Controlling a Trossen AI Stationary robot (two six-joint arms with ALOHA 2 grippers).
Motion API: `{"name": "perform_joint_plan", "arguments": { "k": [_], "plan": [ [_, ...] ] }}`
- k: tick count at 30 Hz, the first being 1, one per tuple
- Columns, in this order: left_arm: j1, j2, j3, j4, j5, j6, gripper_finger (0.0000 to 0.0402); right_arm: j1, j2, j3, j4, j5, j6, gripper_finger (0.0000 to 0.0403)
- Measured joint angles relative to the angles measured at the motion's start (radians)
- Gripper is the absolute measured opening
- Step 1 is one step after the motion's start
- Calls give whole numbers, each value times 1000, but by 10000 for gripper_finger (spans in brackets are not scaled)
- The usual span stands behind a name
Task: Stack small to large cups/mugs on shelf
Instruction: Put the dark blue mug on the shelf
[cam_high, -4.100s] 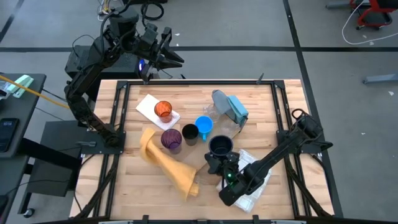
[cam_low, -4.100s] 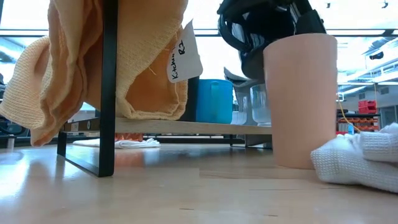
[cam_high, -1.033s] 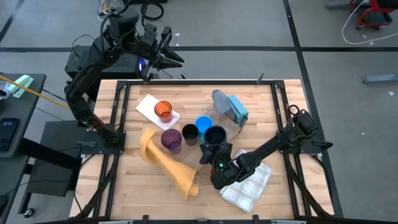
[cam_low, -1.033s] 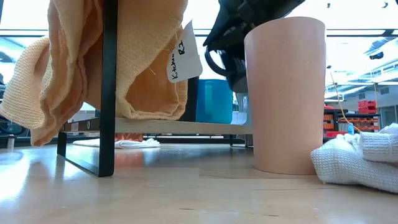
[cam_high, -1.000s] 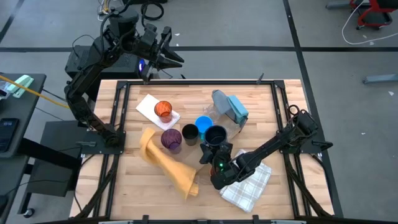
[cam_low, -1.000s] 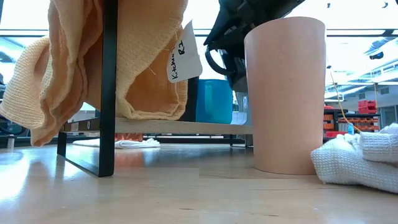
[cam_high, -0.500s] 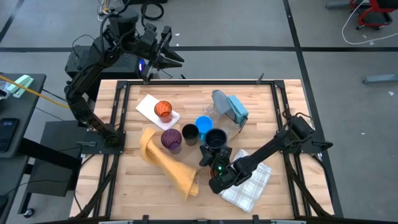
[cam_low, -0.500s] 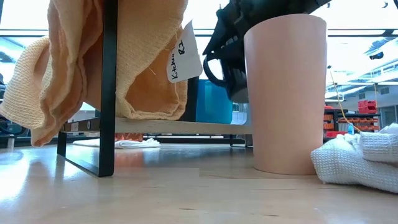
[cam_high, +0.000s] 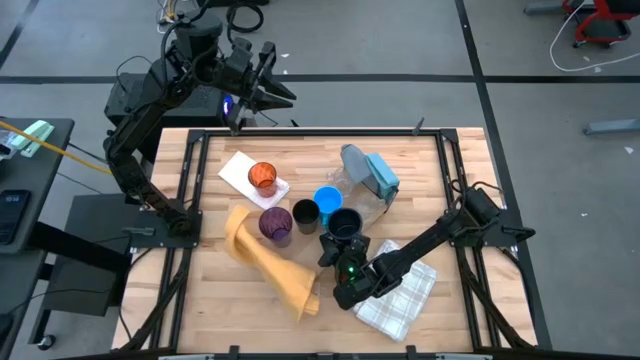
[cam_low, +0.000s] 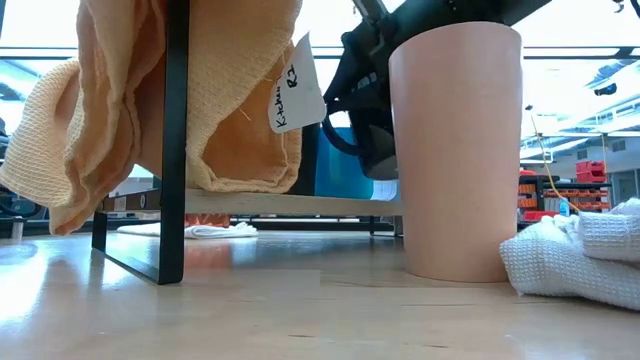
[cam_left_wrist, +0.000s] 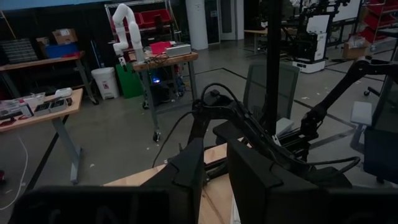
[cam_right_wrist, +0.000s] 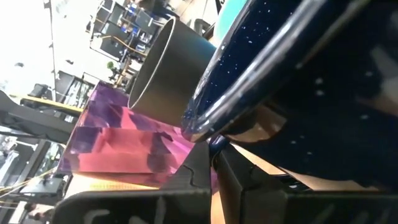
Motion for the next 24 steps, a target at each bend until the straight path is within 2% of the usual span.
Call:
{"name": "perform_joint_plan", "arguments": {
  "k": [16, 24],
  "plan": [
    [0, 0, 0, 0, 0, 1, 78, 9, 0, 0, 10, -31, 4, 33],
    [0, 0, 0, 0, 0, 1, 80, 9, 0, 0, 9, -47, 3, 66]
  ]
}}
